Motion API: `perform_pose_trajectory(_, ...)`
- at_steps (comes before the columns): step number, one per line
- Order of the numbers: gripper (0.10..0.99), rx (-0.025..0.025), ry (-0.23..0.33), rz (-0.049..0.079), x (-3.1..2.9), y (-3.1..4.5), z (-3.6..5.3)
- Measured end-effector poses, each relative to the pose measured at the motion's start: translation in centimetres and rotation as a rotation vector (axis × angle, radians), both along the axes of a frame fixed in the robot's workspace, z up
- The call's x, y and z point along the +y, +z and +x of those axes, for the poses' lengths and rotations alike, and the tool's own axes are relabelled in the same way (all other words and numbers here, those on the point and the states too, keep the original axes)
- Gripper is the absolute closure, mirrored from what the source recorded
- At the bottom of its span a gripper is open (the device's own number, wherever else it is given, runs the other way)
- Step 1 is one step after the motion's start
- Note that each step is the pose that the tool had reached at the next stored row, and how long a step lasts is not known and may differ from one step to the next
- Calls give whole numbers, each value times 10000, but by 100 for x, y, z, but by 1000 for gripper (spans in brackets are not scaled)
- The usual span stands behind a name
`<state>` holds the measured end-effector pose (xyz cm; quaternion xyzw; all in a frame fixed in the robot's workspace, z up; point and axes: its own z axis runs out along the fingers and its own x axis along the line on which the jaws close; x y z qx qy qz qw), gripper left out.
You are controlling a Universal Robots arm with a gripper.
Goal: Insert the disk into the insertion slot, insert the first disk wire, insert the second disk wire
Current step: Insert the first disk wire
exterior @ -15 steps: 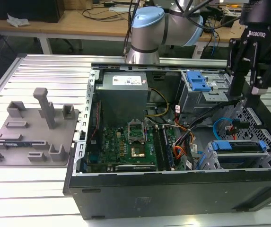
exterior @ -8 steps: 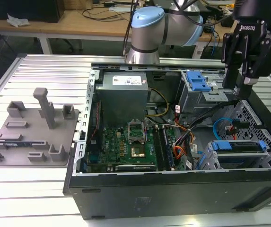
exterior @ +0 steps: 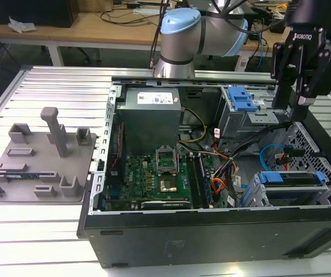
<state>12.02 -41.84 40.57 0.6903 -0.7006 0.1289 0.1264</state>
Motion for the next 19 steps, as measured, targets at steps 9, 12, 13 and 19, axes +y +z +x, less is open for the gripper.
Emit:
perform_pose_trajectory(9, 525, 0, -1, 0, -42, -219, 11)
perform_pose_trajectory(12, 525, 1, 0, -26, -55, -267, 83)
perform_pose_trajectory(13, 525, 1, -1, -46, -57, -284, 130)
perform_pose_trajectory(19, 525, 0, 0, -114, -63, -335, 300)
